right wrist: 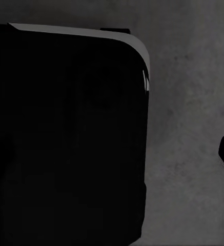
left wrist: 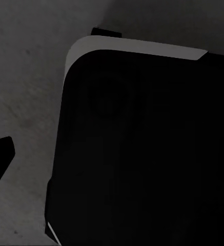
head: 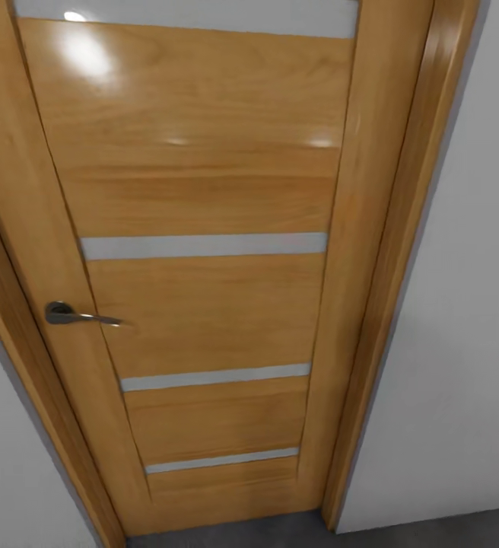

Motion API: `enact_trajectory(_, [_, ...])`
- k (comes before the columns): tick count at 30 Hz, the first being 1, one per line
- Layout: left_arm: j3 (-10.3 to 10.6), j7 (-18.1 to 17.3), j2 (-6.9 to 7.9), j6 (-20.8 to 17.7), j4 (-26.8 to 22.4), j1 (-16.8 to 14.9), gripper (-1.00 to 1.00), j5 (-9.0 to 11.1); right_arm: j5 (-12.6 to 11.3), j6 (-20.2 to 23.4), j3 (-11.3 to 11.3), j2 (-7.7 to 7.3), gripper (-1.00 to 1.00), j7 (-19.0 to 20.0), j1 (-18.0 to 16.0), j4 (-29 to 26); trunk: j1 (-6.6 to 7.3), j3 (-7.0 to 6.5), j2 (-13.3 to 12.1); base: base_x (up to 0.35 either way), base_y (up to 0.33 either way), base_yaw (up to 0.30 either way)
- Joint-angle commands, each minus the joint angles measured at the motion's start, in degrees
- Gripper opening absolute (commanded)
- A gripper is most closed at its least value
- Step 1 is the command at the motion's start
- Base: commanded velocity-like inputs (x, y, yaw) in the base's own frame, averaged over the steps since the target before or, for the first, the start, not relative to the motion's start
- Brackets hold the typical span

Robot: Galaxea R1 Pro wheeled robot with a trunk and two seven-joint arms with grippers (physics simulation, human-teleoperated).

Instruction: Move the two storage containers from the living room to the garage. In the garage, place one container on the floor and stack the other container on top of it (either order is fine).

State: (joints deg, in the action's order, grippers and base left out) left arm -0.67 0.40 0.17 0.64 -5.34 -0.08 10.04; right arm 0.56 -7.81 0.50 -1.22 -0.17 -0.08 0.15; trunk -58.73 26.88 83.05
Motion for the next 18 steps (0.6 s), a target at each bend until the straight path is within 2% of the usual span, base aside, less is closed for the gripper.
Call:
enact_trajectory(1, [-0.04, 0.04, -0.02, 0.07, -0.03, -0.01, 1.0, 0.33, 0.06, -0.18, 0.06, -0.01, 1.0, -0.01, -0.01, 0.0, 0.0, 0.05, 0.03, 0.0, 0.0, 0.268])
enact_trajectory(14, [-0.04, 0.04, -0.2, 0.07, -0.06, -0.01, 1.0, 0.33, 0.08, -0.12, 0.06, -0.01, 1.0, -0.01, -0.01, -0.01, 0.0, 0.05, 0.03, 0.0, 0.0, 0.264])
enact_trajectory(18, [-0.04, 0.04, -0.25, 0.07, -0.11, -0.01, 1.0, 0.27, 0.06, 0.07, 0.07, -0.01, 1.0, -0.01, -0.01, -0.02, 0.0, 0.05, 0.03, 0.0, 0.0, 0.066])
